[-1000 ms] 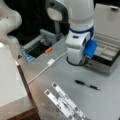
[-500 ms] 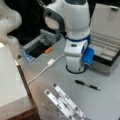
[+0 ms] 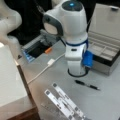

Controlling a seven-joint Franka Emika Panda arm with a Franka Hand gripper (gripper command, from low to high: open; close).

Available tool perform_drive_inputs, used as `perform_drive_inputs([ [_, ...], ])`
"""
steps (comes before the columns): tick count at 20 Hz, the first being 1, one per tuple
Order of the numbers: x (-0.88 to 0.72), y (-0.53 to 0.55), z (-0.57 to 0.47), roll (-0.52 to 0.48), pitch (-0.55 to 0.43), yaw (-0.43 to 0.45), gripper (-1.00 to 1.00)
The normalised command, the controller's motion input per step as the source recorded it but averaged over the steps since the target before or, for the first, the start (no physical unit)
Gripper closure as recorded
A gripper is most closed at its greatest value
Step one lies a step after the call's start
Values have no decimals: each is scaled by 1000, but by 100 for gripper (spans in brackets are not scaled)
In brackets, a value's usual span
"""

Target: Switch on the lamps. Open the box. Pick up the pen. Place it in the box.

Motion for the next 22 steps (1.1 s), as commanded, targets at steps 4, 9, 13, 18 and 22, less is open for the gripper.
perform_drive_inputs([
  [4,34,7,-221,12,-69,282,-100],
  [9,62,16,-193,57,-55,249,-100],
  [13,127,51,-170,123,-20,150,-100],
  [18,144,34,-68,139,-6,63,-100],
  [22,157,17,-58,192,34,78,-100],
])
